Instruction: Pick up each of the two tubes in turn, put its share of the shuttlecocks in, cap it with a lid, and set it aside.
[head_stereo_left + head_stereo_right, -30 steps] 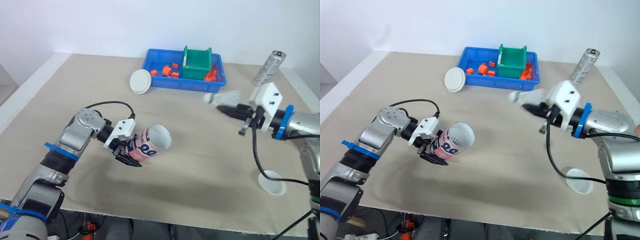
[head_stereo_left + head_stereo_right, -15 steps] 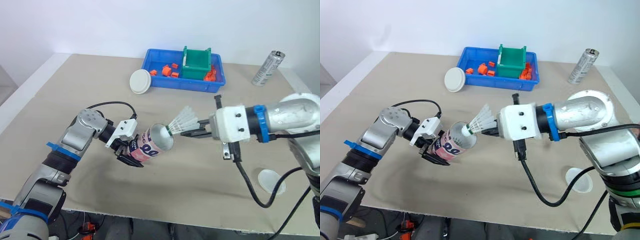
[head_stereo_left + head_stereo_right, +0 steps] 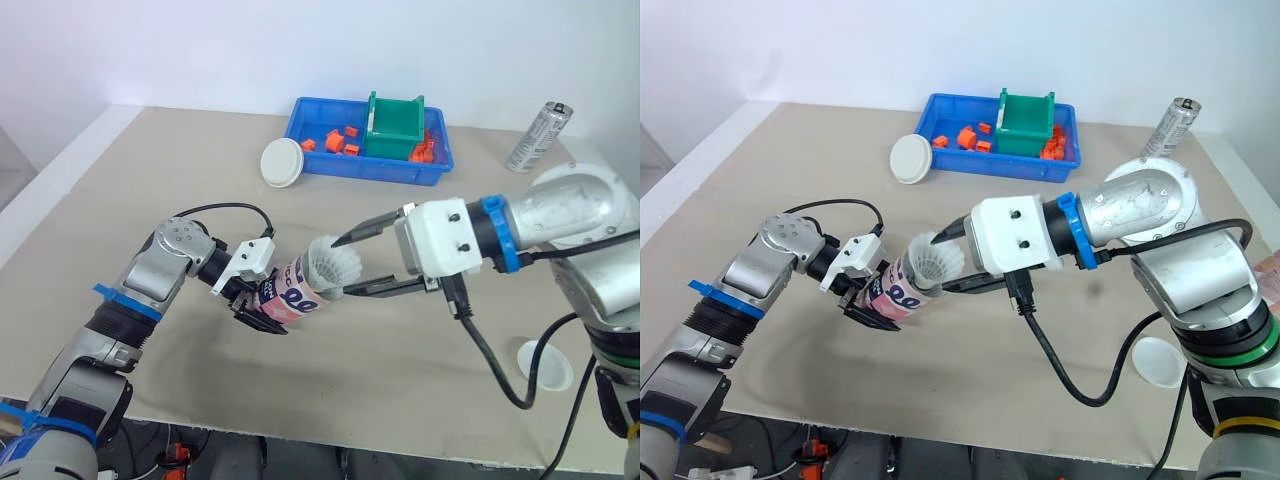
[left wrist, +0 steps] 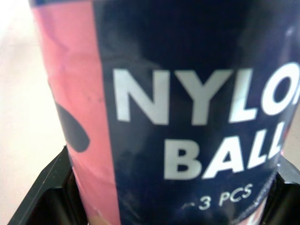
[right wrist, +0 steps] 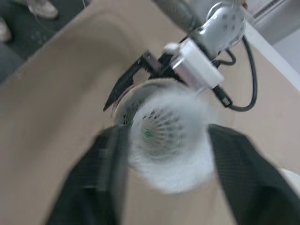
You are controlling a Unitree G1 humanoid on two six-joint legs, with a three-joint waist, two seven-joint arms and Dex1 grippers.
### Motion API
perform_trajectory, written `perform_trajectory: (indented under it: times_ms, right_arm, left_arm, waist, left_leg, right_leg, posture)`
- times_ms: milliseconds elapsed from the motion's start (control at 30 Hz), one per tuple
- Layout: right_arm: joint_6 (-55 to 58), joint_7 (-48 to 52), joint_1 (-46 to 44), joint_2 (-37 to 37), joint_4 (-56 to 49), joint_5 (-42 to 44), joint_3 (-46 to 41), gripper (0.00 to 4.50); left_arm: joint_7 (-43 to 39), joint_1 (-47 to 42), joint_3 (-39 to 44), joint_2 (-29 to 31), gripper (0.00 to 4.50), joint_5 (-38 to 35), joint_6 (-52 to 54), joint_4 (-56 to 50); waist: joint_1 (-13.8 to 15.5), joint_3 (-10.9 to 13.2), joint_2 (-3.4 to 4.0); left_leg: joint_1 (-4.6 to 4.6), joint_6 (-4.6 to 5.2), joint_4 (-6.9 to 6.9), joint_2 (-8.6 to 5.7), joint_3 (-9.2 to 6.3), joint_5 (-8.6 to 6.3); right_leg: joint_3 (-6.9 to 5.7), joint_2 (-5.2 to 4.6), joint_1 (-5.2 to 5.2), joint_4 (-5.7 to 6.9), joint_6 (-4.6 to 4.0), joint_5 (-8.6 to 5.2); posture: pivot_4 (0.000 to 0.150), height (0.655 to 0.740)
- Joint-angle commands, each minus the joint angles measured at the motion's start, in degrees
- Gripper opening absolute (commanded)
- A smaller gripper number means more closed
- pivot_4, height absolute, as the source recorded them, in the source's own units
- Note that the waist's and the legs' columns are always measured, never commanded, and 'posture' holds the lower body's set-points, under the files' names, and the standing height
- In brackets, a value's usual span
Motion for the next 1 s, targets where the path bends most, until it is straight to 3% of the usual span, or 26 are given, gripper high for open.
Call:
perform_trajectory:
  times_ms: [33,267,400,500,600,733,767,1000]
  right_arm:
    - [1.5,0.1,-0.3,-1.6,-0.2,3.3,-5.5,3.07]
    - [5.4,-3.2,7.9,-3.5,4.0,8.2,-16.3,3.07]
    - [6.7,-4.1,17.0,-5.1,0.3,9.0,-18.2,3.07]
    - [7.9,-7.5,18.1,-3.9,-0.7,9.5,-17.8,3.07]
    - [9.5,-12.0,15.8,-1.6,0.2,8.9,-16.0,2.3]
    - [9.2,-9.2,13.2,-1.9,-0.1,10.9,-14.7,0.36]
    - [9.1,-8.6,12.1,-1.8,0.1,11.3,-14.3,0.08]
    - [6.5,-3.4,2.2,-1.5,1.6,3.3,-1.2,0.08]
  left_arm:
    - [0.1,-1.4,1.2,0.2,3.85,-0.7,-0.2,-0.6]
    - [0.3,-1.1,2.4,-0.8,3.85,-1.8,0.6,-1.1]
    - [0.2,-1.0,2.5,-0.8,3.85,-1.7,0.7,-1.0]
    - [0.1,-1.0,2.2,-1.0,3.85,-1.5,0.5,-0.6]
    - [0.1,-1.3,2.0,-1.4,3.85,-1.3,0.2,-0.1]
    - [0.1,-1.8,1.7,-1.8,3.85,-1.1,-0.4,0.8]
    - [0.1,-2.0,1.6,-1.8,3.85,-1.1,-0.6,1.0]
    - [0.1,-2.4,1.2,-1.8,3.85,-1.2,-1.1,1.5]
  waist:
    - [0.0,0.0,0.0]
    - [0.1,0.0,-0.03]
    - [0.0,0.0,-0.03]
    - [-0.2,0.0,0.03]
    - [-0.2,0.0,0.01]
    - [-0.1,0.0,0.01]
    - [-0.1,0.0,0.01]
    - [-0.2,0.0,0.02]
  left_leg:
    - [0.0,0.0,0.0,0.0,-0.01,0.0]
    - [-0.01,0.0,0.0,0.0,-0.03,0.0]
    - [0.0,0.0,-0.03,0.0,-0.05,0.0]
    - [0.0,0.0,-0.02,-0.01,-0.04,0.0]
    - [0.07,0.0,-0.01,0.03,-0.02,0.0]
    - [0.05,0.01,0.04,0.02,-0.01,0.01]
    - [0.05,0.01,0.06,0.02,0.0,0.01]
    - [0.04,0.01,0.02,0.03,0.02,0.01]
  right_leg:
    - [0.0,0.0,0.01,0.0,0.02,0.0]
    - [-0.04,0.0,0.02,-0.01,0.1,0.04]
    - [-0.04,0.02,0.02,0.01,0.12,0.05]
    - [-0.02,0.02,-0.01,0.02,0.14,0.05]
    - [0.01,0.07,0.01,0.01,0.12,0.11]
    - [0.01,0.05,0.01,0.01,-0.1,0.06]
    - [0.01,0.04,0.02,0.01,-0.1,0.05]
    - [0.01,0.05,-0.04,0.0,-0.07,0.05]
  posture:
    - [0.15,0.7275]
    - [0.15,0.7275]
    - [0.15,0.7275]
    - [0.15,0.7275]
    - [0.15,0.7275]
    - [0.15,0.7275]
    - [0.15,0.7275]
    - [0.15,0.7275]
